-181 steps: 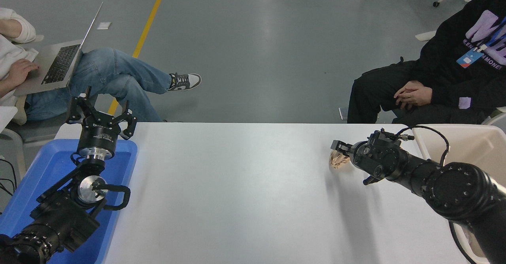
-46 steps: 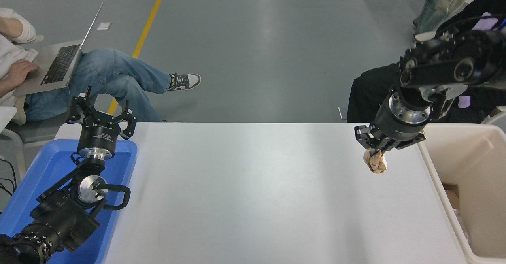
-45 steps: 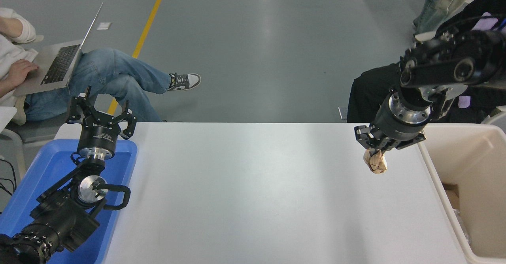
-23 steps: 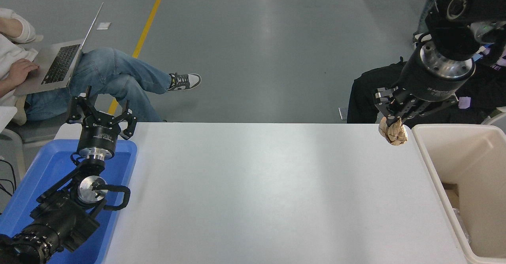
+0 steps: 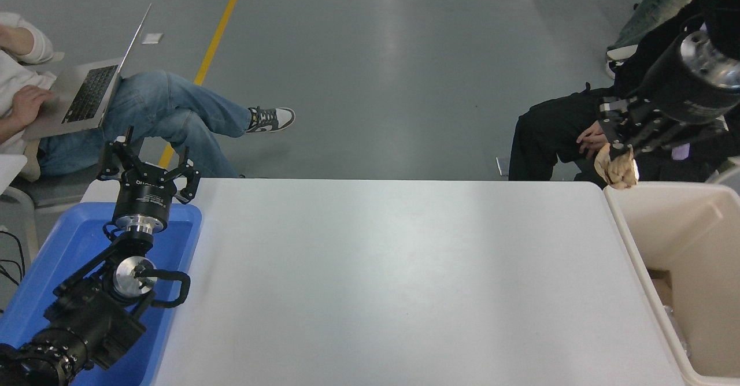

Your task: Pick up paper ball place in dustbin

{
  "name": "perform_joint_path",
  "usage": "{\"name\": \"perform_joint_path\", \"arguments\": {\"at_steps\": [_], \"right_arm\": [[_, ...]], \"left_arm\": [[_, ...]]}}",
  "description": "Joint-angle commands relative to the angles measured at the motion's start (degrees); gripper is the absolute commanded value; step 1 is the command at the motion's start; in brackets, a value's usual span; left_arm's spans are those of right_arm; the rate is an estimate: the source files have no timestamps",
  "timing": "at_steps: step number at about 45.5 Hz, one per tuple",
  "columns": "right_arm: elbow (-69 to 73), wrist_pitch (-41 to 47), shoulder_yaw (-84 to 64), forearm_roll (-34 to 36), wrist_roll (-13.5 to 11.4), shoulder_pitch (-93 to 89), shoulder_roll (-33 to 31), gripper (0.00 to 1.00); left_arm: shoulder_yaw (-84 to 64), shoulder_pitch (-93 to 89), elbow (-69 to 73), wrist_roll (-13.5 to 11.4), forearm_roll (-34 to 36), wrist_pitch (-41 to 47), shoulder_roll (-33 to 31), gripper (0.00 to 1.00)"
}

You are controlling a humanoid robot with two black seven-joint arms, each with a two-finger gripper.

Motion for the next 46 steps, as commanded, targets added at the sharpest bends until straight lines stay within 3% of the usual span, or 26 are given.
{"name": "perform_joint_path", "arguments": {"at_steps": [1, 11, 19, 31, 46], "right_arm": [[-13.3, 0.0, 0.5, -4.6, -0.1, -13.3, -10.9, 0.0], [-17.2, -21.0, 9.3, -4.7, -0.1, -30.7, -19.1, 0.0], [-23.5, -32.6, 16.9, -4.7, 0.2, -47.5, -19.0, 0.0], [-42.9, -38.4, 30.1, -4.6, 0.4, -73.9, -8.3, 0.0], [-61.4, -43.4, 31.8, -4.0, 0.4, -86.1, 5.2, 0.0]], "left_arm": [[0.0, 0.0, -0.1, 0.0, 0.0, 0.0, -0.1, 0.99], [0.0, 0.0, 0.0, 0.0, 0.0, 0.0, -0.1, 0.99], [0.0, 0.0, 0.0, 0.0, 0.0, 0.0, -0.1, 0.99], [0.0, 0.0, -0.1, 0.0, 0.0, 0.0, -0.1, 0.99], [0.0, 0.0, -0.1, 0.0, 0.0, 0.0, 0.0, 0.99]]}}
